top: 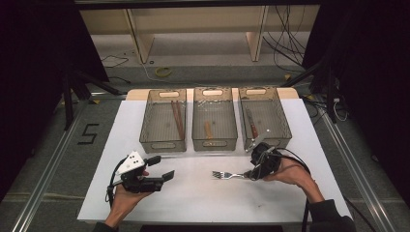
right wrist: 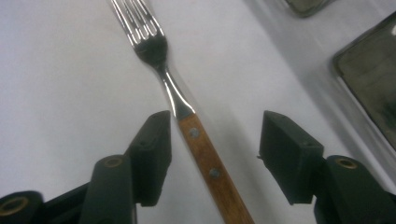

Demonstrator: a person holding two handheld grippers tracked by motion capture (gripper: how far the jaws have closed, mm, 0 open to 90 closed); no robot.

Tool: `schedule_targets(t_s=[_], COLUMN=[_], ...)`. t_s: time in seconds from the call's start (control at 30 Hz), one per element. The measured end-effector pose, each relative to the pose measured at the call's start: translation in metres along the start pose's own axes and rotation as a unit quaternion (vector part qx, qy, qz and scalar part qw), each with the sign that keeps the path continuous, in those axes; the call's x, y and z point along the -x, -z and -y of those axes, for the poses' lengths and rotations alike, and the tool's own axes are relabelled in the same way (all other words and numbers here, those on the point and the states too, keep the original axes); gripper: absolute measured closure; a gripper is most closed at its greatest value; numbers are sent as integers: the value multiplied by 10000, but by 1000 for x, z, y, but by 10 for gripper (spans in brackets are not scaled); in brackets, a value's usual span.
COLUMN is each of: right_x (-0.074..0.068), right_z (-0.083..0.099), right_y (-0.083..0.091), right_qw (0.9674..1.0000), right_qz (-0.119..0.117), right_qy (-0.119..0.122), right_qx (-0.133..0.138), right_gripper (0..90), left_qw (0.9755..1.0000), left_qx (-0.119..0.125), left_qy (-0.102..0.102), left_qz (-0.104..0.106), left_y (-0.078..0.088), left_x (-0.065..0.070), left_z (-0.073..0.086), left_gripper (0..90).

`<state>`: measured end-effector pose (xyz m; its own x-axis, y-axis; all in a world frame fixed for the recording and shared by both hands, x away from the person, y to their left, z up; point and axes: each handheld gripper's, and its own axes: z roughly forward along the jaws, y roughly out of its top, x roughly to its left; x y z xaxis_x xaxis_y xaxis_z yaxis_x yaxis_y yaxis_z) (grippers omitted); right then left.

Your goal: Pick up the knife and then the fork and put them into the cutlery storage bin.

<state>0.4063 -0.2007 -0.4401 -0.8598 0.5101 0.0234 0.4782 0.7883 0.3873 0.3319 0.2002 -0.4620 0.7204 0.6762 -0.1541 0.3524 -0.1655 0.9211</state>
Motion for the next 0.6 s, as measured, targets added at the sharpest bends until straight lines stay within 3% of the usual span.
schedule_targets(t_s=[0.6], right_x=[-6], right_z=[3], right_y=[-16], right_qw=[9986], right_qz=[-39], right_qy=[277], right_qx=[-457], right_gripper=[596], left_qw=[10000], left_qx=[-29], left_qy=[-29], left_qz=[12], left_y=[-1], left_x=[1], left_z=[1], left_gripper=[213])
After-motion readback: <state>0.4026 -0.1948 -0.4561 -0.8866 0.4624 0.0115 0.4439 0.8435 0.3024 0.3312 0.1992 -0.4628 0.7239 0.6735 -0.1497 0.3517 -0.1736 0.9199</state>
